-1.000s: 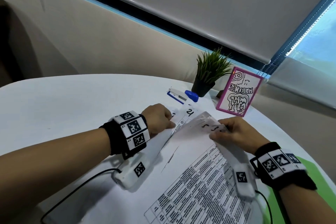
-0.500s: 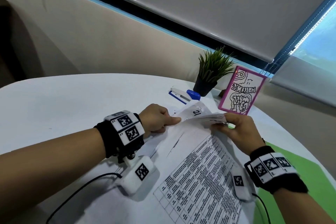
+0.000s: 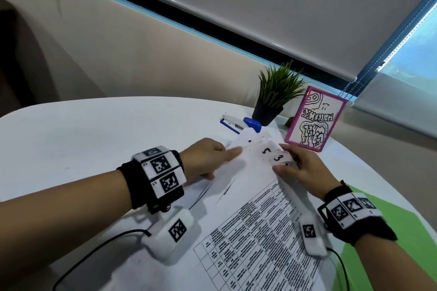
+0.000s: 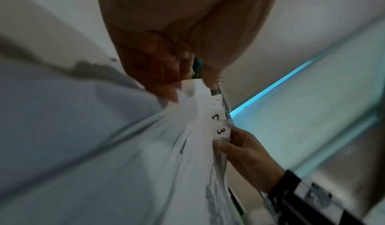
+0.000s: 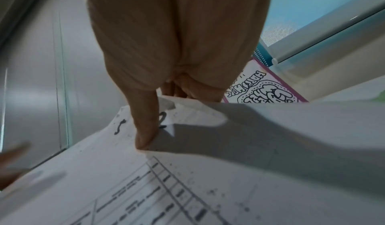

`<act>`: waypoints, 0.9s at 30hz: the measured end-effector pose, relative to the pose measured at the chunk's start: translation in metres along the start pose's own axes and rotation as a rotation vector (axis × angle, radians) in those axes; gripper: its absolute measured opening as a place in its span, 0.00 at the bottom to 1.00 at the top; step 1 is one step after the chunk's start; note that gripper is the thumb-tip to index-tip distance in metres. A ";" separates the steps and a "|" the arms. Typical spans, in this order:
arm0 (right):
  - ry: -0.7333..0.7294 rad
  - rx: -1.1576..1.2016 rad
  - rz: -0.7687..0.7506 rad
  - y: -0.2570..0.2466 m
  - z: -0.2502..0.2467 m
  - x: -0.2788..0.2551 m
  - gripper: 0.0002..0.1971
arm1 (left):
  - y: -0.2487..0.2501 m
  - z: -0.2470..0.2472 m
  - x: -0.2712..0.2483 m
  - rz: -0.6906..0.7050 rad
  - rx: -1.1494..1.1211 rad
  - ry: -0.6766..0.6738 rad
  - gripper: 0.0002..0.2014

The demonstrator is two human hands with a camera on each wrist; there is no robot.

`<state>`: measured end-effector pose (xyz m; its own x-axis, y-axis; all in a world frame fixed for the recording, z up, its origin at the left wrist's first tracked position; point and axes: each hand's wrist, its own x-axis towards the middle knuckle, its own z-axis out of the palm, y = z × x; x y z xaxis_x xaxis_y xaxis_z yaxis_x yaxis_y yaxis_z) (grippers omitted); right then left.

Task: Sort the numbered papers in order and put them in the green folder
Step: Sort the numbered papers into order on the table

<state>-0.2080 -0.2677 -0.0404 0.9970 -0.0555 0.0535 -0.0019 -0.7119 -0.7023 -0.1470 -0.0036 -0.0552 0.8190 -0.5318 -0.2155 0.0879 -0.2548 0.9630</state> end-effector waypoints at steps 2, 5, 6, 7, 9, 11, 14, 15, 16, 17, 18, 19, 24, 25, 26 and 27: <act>-0.021 -0.046 -0.023 0.004 -0.001 0.002 0.15 | 0.002 0.001 -0.006 0.069 0.177 -0.072 0.15; -0.039 -0.036 -0.036 0.007 -0.001 0.004 0.08 | -0.002 0.000 -0.011 0.100 0.502 -0.037 0.11; -0.040 -0.017 -0.046 0.008 -0.001 0.005 0.08 | -0.002 0.000 -0.012 0.097 0.503 -0.017 0.11; -0.057 -0.003 -0.047 0.009 -0.002 0.006 0.11 | -0.003 0.001 -0.011 0.099 0.476 0.002 0.11; -0.153 0.034 0.000 0.008 -0.004 0.007 0.25 | -0.003 0.004 -0.012 0.112 0.439 0.033 0.09; -0.219 0.066 0.070 0.006 -0.005 0.006 0.32 | -0.005 0.006 -0.013 0.121 0.405 0.058 0.10; -0.210 0.029 0.084 0.001 -0.009 0.003 0.17 | -0.009 0.007 -0.015 0.141 0.376 0.045 0.07; -0.199 -0.002 0.069 0.000 -0.010 0.003 0.10 | -0.008 0.006 -0.017 0.158 0.406 0.003 0.05; -0.193 -0.023 0.051 -0.001 -0.011 0.001 0.06 | -0.005 0.005 -0.019 0.181 0.463 -0.049 0.06; -0.183 -0.041 0.020 0.000 -0.012 0.000 0.07 | -0.001 0.002 -0.017 0.210 0.550 -0.086 0.09; -0.172 -0.049 -0.015 0.002 -0.012 -0.002 0.09 | 0.003 -0.002 -0.014 0.235 0.635 -0.093 0.14; -0.158 -0.050 -0.049 0.003 -0.013 -0.004 0.08 | 0.008 -0.008 -0.008 0.255 0.691 -0.061 0.17; -0.123 -0.034 -0.087 0.010 -0.012 -0.009 0.08 | 0.015 -0.034 0.039 0.198 0.851 0.184 0.15; -0.116 -0.037 -0.088 0.010 -0.011 -0.010 0.08 | 0.013 -0.035 0.047 0.171 0.870 0.174 0.17; -0.113 -0.039 -0.089 0.009 -0.011 -0.010 0.05 | 0.010 -0.036 0.053 0.144 0.869 0.157 0.18; -0.114 -0.039 -0.089 0.008 -0.011 -0.010 0.03 | 0.008 -0.035 0.058 0.122 0.831 0.146 0.18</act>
<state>-0.2184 -0.2801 -0.0388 0.9957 0.0872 0.0322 0.0862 -0.7370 -0.6703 -0.0794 -0.0083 -0.0541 0.8655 -0.4993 -0.0401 -0.4036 -0.7426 0.5345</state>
